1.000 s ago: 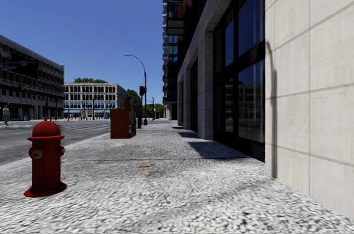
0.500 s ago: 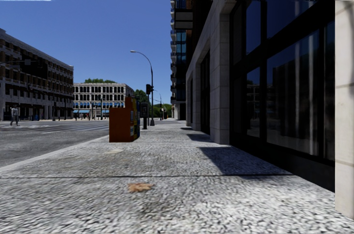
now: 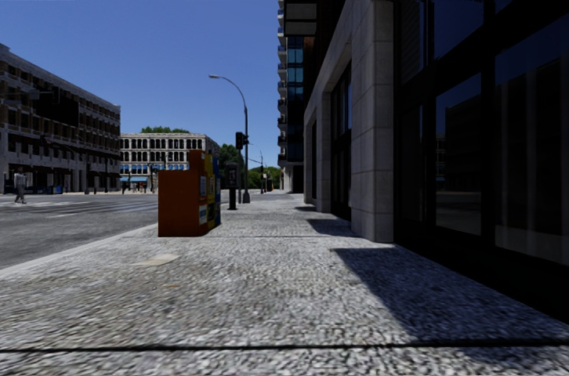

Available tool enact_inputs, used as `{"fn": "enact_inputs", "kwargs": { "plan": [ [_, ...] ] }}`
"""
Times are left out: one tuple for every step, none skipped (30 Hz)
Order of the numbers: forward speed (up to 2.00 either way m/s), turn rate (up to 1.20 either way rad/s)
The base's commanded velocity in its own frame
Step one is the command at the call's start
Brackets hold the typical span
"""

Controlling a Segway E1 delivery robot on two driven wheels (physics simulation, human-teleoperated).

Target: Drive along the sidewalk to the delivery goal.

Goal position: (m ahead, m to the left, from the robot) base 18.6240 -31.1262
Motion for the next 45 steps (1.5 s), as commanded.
{"fn": "enact_inputs", "kwargs": {
  "plan": [
    [2.00, 0.00],
    [2.00, 0.00],
    [2.00, 0.00],
    [2.00, 0.00],
    [2.00, 0.00],
    [2.00, 0.00],
    [2.00, 0.00],
    [2.00, 0.00],
    [2.00, 0.00],
    [2.00, 0.00],
    [2.00, 0.00],
    [2.00, 0.00],
    [2.00, 0.00],
    [2.00, 0.00],
    [2.00, 0.00],
    [2.00, 0.00],
    [2.00, 0.00],
    [2.00, 0.00],
    [2.00, 0.00],
    [2.00, 0.00],
    [2.00, 0.00],
    [2.00, 0.00],
    [2.00, 0.00],
    [2.00, 0.00],
    [2.00, 0.00],
    [2.00, 0.00],
    [2.00, 0.00],
    [2.00, 0.00],
    [2.00, 0.00],
    [2.00, 0.00],
    [2.00, 0.00],
    [2.00, 0.00],
    [2.00, 0.00],
    [2.00, 0.00],
    [2.00, 0.00],
    [2.00, 0.00],
    [2.00, 0.00],
    [2.00, 0.00],
    [2.00, 0.00],
    [2.00, 0.00],
    [2.00, 0.00],
    [2.00, 0.00],
    [2.00, 0.00],
    [2.00, 0.00],
    [2.00, 0.00]
  ]
}}
